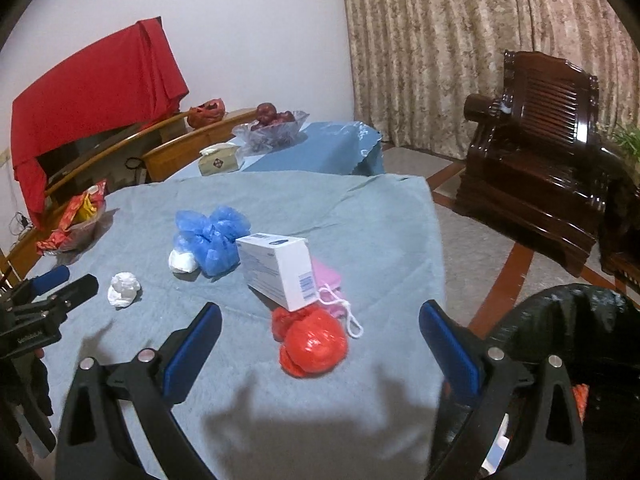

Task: Collect trash
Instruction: 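Grasp white tissue with left gripper while right tool reaches white medicine box, then grasp white medicine box with right gripper while left gripper holds tissue, then carry the tissue and medicine box over the trash bin with both tools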

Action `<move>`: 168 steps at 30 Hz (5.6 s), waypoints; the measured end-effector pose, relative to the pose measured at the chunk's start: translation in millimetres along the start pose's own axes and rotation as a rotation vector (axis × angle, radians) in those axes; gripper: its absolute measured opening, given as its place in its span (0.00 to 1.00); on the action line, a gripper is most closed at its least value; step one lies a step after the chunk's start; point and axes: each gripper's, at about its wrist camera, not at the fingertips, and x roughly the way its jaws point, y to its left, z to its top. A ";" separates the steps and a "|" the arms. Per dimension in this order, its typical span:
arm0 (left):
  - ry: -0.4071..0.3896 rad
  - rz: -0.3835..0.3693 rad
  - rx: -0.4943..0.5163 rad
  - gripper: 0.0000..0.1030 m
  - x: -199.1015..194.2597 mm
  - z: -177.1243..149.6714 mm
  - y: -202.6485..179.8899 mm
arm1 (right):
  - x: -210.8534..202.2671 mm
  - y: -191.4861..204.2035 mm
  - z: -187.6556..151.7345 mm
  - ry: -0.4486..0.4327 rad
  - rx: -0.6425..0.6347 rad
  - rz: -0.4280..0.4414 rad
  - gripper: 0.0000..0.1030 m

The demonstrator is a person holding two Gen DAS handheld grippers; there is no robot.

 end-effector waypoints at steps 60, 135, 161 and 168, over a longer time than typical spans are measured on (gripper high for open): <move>0.112 0.025 -0.043 0.37 83.7 15.2 25.9 | 80.4 23.2 21.7 0.034 -0.120 0.039 0.76; -0.047 -0.165 0.042 0.38 -72.1 38.2 -115.1 | -111.0 -16.1 33.4 -0.118 -0.040 0.059 0.28; -0.058 -0.325 0.141 0.38 -89.6 30.1 -223.5 | -178.7 -102.9 10.2 -0.159 0.058 -0.128 0.28; -0.056 -0.374 0.178 0.38 -92.6 24.9 -257.5 | -194.8 -131.7 -2.7 -0.153 0.093 -0.197 0.28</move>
